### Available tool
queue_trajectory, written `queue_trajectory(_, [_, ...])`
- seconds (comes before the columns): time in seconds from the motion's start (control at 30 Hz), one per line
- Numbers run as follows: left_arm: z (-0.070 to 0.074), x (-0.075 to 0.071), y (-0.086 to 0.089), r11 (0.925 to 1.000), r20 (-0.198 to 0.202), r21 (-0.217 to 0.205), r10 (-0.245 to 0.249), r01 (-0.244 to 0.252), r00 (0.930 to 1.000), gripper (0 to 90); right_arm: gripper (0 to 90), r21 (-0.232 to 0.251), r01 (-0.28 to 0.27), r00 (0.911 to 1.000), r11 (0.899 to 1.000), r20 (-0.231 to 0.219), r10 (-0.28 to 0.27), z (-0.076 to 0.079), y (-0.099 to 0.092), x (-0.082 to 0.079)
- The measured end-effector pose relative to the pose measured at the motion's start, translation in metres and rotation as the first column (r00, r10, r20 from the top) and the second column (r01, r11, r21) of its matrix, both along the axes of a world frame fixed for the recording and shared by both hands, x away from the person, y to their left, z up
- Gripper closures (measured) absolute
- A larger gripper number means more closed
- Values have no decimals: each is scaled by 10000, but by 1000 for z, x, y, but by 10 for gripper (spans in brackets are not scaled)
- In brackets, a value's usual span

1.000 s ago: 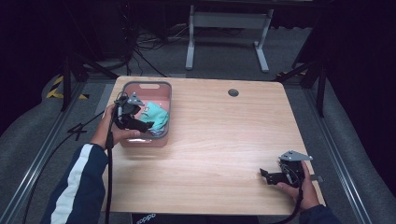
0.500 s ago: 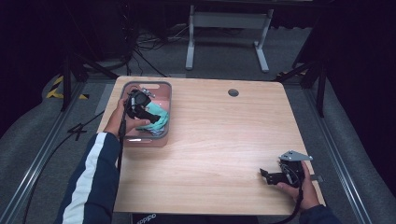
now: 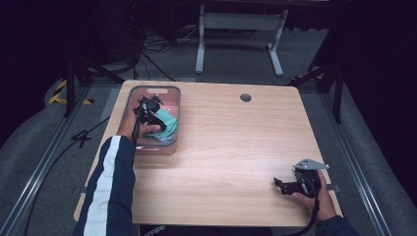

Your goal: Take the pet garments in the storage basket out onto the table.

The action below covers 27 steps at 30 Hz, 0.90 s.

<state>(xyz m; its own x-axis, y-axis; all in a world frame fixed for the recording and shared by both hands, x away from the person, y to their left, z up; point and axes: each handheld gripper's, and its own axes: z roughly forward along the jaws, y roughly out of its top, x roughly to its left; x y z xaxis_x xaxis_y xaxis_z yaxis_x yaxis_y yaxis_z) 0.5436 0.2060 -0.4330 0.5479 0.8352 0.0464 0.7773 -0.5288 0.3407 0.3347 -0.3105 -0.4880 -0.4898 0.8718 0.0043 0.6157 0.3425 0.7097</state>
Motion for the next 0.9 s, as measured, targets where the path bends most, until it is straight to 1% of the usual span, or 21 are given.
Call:
queue_trajectory(0.07, [-1,1,-2,10000,-113,3,6,-6,9999,184,8,1,2,10000,10000,-3,-2,0,0,0])
queue_trajectory(0.1, [-2,2,-2,10000,-277,4,48,-48,9996,186,8,6,7,10000,10000,-8,-7,0,0,0])
queue_trajectory(0.13, [-3,2,-2,9997,-433,-246,24,-34,9991,208,8,-1,1,10000,10000,-2,-1,0,0,0])
queue_trajectory(0.17, [-3,2,-2,9997,-433,-246,24,-34,9991,261,8,-1,1,10000,10000,-2,-1,0,0,0])
queue_trajectory(0.2, [-3,3,-1,9993,-514,-383,-50,30,9987,261,8,13,13,10000,10000,-14,-13,0,0,0])
queue_trajectory(0.23, [-3,3,-1,9989,-585,-470,-88,60,9982,295,8,5,8,10000,10000,-8,-8,0,0,0])
queue_trajectory(0.27, [-3,4,-1,9972,-826,-726,-224,164,9963,338,8,6,8,10000,10000,-6,-8,0,0,0])
queue_trajectory(0.3, [-3,4,-1,9961,-895,-851,-307,230,9955,407,8,13,12,10000,10000,-13,-12,0,0,0])
queue_trajectory(0.33, [-2,4,-1,9960,-911,-846,-372,295,9951,473,8,11,10,10000,10000,-12,-10,0,0,0])
queue_trajectory(0.4, [-2,3,-1,9927,-1137,-1185,-367,231,9928,545,8,13,13,10000,10000,-15,-12,0,0,0])
queue_trajectory(0.47, [-1,3,-2,9920,-1105,-1213,-471,336,9928,623,8,14,12,10000,10000,-13,-12,0,0,0])
queue_trajectory(0.5, [0,2,-2,9925,-1115,-1152,-529,400,9924,623,8,14,12,10000,10000,-13,-12,0,0,0])
queue_trajectory(0.53, [1,2,-3,9931,-1120,-1041,-657,541,9915,649,8,12,11,10000,10000,-12,-11,0,0,0])
queue_trajectory(0.57, [2,1,-4,9935,-1028,-1036,-584,477,9930,684,8,14,12,10000,10000,-13,-12,0,0,0])
queue_trajectory(0.6, [4,1,-4,9941,-1025,-883,-715,625,9922,721,8,-2,0,10000,10000,2,0,0,0,0])
queue_trajectory(0.63, [4,1,-5,9948,-1003,-814,-689,608,9926,721,8,-2,0,10000,10000,2,0,0,0,0])
queue_trajectory(0.67, [7,0,-6,9954,-814,-666,-738,684,9939,747,8,0,0,10000,10000,0,0,0,0,0])
queue_trajectory(0.7, [7,0,-6,9954,-814,-666,-738,684,9939,757,8,0,0,10000,10000,0,0,0,0,0])
queue_trajectory(0.73, [11,-2,-6,9950,-656,-666,-793,750,9947,765,8,-2,1,10000,10000,1,-1,0,0,0])
queue_trajectory(0.77, [11,-2,-6,9950,-656,-666,-793,750,9947,768,8,6,8,10000,10000,-9,-8,0,0,0])
queue_trajectory(0.9, [21,-7,-4,9931,-275,-857,-829,803,9962,775,8,2,2,10000,10000,-3,-2,0,0,0])
